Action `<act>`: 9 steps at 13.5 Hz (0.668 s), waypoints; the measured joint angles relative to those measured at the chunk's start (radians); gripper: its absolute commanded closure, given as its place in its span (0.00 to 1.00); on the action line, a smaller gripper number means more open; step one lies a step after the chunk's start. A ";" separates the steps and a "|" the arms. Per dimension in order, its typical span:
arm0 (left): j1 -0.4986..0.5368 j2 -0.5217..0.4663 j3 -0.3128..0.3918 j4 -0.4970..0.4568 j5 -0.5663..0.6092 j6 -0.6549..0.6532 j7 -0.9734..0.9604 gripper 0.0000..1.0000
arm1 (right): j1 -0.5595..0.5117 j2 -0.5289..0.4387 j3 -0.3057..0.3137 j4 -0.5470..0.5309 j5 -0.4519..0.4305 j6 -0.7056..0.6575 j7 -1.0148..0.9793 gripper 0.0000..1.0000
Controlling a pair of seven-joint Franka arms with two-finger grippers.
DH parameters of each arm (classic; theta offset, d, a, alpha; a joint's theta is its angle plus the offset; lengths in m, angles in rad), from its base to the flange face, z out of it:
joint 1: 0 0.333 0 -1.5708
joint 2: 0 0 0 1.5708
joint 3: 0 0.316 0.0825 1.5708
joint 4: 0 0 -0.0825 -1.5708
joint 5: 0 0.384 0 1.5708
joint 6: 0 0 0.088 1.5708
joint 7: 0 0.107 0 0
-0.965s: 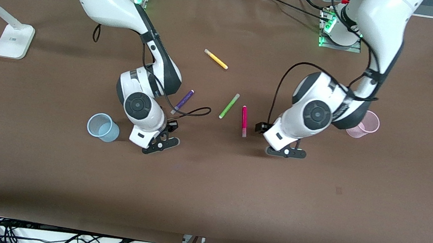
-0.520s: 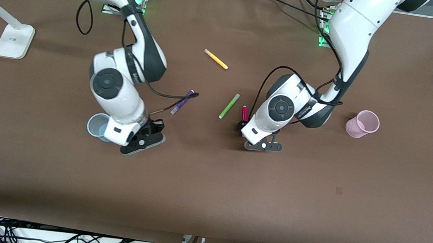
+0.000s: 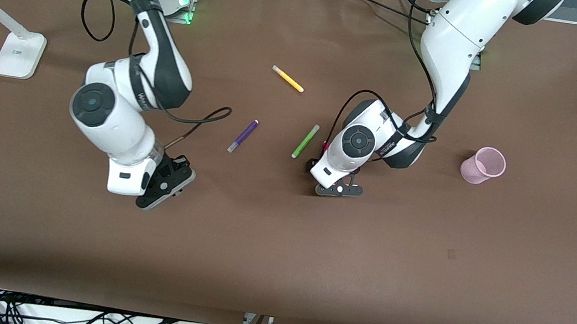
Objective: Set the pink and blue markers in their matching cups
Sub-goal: 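Lift the blue marker with the right gripper while the left gripper grasps the pink marker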
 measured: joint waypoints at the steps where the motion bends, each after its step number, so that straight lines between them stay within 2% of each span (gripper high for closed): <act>1: -0.001 0.000 0.001 0.000 0.000 0.000 0.000 0.39 | -0.021 -0.002 -0.002 0.000 0.054 -0.001 -0.097 1.00; 3: -0.001 -0.001 0.002 0.004 0.020 -0.001 -0.002 0.69 | -0.074 -0.003 -0.004 0.000 0.154 -0.014 -0.285 1.00; 5: -0.004 -0.003 0.001 0.010 0.027 -0.001 -0.015 0.93 | -0.120 -0.003 -0.005 -0.001 0.253 -0.046 -0.449 1.00; 6: -0.006 -0.004 0.001 0.013 0.027 -0.001 -0.035 1.00 | -0.138 -0.003 -0.005 -0.001 0.301 -0.063 -0.523 1.00; 9: -0.008 -0.005 0.001 0.017 0.030 -0.002 -0.076 1.00 | -0.168 -0.003 -0.005 -0.001 0.406 -0.117 -0.670 1.00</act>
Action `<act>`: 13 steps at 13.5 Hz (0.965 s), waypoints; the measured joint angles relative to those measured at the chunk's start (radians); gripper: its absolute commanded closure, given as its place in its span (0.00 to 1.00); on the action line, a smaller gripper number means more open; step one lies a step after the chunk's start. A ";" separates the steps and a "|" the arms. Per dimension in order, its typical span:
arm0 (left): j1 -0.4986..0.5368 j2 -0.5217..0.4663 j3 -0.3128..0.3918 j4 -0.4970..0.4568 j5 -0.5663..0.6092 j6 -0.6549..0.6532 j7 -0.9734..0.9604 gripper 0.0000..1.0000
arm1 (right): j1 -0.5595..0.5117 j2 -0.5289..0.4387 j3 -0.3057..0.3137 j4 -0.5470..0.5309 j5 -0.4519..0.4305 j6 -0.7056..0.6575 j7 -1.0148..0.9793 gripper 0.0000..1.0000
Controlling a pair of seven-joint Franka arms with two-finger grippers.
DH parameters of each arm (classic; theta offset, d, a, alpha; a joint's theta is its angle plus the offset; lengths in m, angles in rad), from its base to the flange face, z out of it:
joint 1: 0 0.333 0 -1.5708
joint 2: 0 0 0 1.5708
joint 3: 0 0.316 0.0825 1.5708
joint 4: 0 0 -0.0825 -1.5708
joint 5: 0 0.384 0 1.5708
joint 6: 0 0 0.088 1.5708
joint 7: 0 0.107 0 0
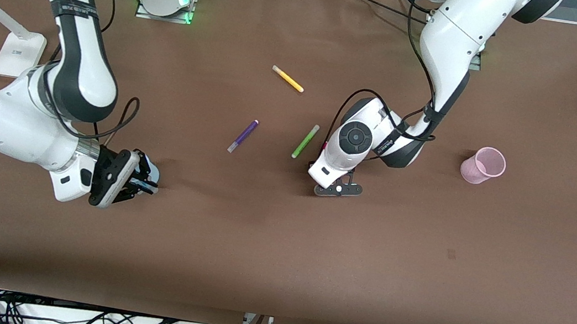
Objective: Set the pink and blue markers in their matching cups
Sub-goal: 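Lift the blue marker with the right gripper while the left gripper grasps the pink marker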
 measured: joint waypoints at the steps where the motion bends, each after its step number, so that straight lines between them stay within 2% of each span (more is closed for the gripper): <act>1: 0.000 0.000 0.000 0.000 0.000 0.000 -0.001 1.00 | -0.008 0.000 0.000 -0.001 0.029 -0.013 -0.041 1.00; 4: 0.003 -0.014 0.006 0.010 0.001 -0.039 0.001 1.00 | -0.049 0.000 0.000 -0.014 0.111 -0.069 -0.172 1.00; 7: 0.035 -0.095 0.017 0.040 0.007 -0.200 0.087 1.00 | -0.088 0.001 0.000 -0.051 0.191 -0.099 -0.289 1.00; 11: 0.152 -0.245 0.022 0.056 0.009 -0.423 0.387 1.00 | -0.114 0.002 0.000 -0.101 0.254 -0.107 -0.389 1.00; 13: 0.205 -0.291 0.024 0.067 0.009 -0.484 0.550 1.00 | -0.134 0.004 0.000 -0.117 0.293 -0.132 -0.447 1.00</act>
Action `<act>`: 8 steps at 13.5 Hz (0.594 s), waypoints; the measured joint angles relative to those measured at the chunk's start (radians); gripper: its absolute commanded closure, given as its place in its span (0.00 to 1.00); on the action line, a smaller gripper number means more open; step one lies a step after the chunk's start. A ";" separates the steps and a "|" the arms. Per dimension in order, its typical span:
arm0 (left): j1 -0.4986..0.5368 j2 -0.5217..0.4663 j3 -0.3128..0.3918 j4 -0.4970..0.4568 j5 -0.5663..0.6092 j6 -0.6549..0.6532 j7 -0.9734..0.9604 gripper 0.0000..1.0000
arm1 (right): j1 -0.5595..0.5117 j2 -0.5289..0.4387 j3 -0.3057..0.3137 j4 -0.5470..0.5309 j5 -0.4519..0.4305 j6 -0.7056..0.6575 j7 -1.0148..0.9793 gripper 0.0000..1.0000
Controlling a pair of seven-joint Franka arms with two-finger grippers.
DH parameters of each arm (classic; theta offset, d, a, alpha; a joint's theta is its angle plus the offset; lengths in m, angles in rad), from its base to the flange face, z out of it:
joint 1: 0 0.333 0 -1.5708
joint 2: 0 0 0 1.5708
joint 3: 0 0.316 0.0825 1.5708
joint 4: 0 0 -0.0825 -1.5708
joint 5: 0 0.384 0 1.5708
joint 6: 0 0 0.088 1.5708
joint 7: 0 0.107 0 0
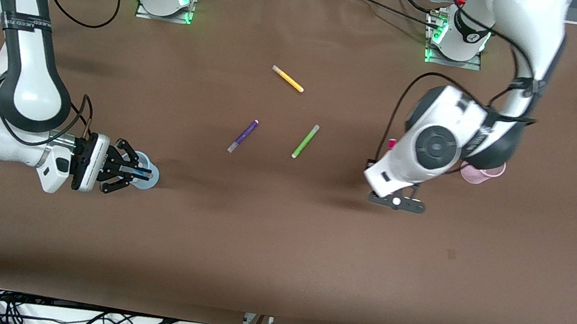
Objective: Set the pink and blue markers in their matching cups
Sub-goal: 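Lift the blue marker with the right gripper while the left gripper grasps the pink marker, then drop the blue marker into the blue cup while the left gripper carries pink marker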
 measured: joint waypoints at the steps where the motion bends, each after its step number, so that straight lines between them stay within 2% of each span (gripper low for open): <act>1: 0.023 -0.017 0.001 0.001 0.000 -0.009 0.075 1.00 | -0.013 0.002 0.000 -0.006 0.008 -0.013 -0.026 1.00; 5: 0.093 -0.040 0.002 0.000 0.008 -0.019 0.303 1.00 | -0.054 0.022 0.000 -0.014 0.050 -0.075 -0.107 1.00; 6: 0.104 -0.043 0.002 0.000 0.039 -0.019 0.344 1.00 | -0.057 0.027 0.000 -0.014 0.055 -0.079 -0.112 0.75; 7: 0.111 -0.050 0.001 -0.003 0.082 -0.020 0.372 1.00 | -0.056 0.029 0.000 -0.014 0.057 -0.080 -0.112 0.34; 8: 0.112 -0.061 0.000 -0.008 0.111 -0.022 0.391 1.00 | -0.056 0.029 0.001 -0.014 0.058 -0.081 -0.110 0.00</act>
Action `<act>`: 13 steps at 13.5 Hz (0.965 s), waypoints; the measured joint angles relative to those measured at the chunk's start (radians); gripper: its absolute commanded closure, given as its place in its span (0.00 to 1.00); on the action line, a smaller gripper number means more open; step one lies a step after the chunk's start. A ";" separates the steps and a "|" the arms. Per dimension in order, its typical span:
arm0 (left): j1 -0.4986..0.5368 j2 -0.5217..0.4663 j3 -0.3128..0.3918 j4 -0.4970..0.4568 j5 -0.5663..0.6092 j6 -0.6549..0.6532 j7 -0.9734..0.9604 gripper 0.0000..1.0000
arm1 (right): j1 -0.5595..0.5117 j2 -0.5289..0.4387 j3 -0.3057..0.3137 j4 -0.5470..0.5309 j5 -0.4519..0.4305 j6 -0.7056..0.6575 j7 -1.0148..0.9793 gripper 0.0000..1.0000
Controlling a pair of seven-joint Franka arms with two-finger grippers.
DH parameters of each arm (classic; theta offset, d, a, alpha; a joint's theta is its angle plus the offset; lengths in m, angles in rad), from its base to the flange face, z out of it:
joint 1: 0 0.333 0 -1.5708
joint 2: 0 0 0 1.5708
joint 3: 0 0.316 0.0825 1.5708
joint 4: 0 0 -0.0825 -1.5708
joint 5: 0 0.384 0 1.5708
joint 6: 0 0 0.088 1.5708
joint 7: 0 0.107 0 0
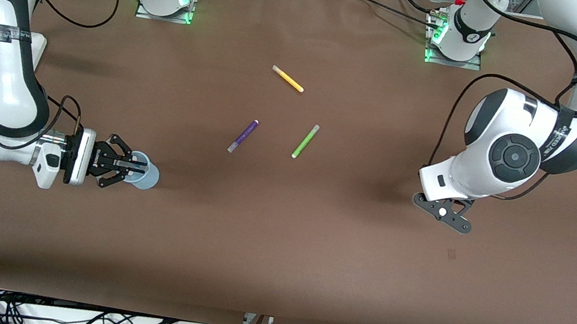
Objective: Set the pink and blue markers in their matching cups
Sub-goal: 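Drop the blue marker into the blue cup while the left gripper carries pink marker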
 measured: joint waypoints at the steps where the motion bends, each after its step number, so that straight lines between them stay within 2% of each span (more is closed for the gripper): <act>1: 0.000 -0.013 -0.003 -0.008 0.012 -0.001 0.021 1.00 | 0.000 -0.001 0.001 0.000 0.001 0.000 0.008 0.00; 5: 0.038 -0.058 -0.003 -0.030 0.017 0.020 0.237 1.00 | 0.002 -0.020 0.002 0.026 -0.009 -0.001 0.239 0.00; 8: 0.133 -0.062 -0.003 -0.033 0.002 0.048 0.472 1.00 | 0.015 -0.044 0.010 0.094 -0.158 -0.001 0.566 0.00; 13: 0.257 -0.062 -0.003 -0.091 -0.206 0.086 0.853 1.00 | 0.045 -0.047 0.013 0.188 -0.371 -0.023 1.070 0.00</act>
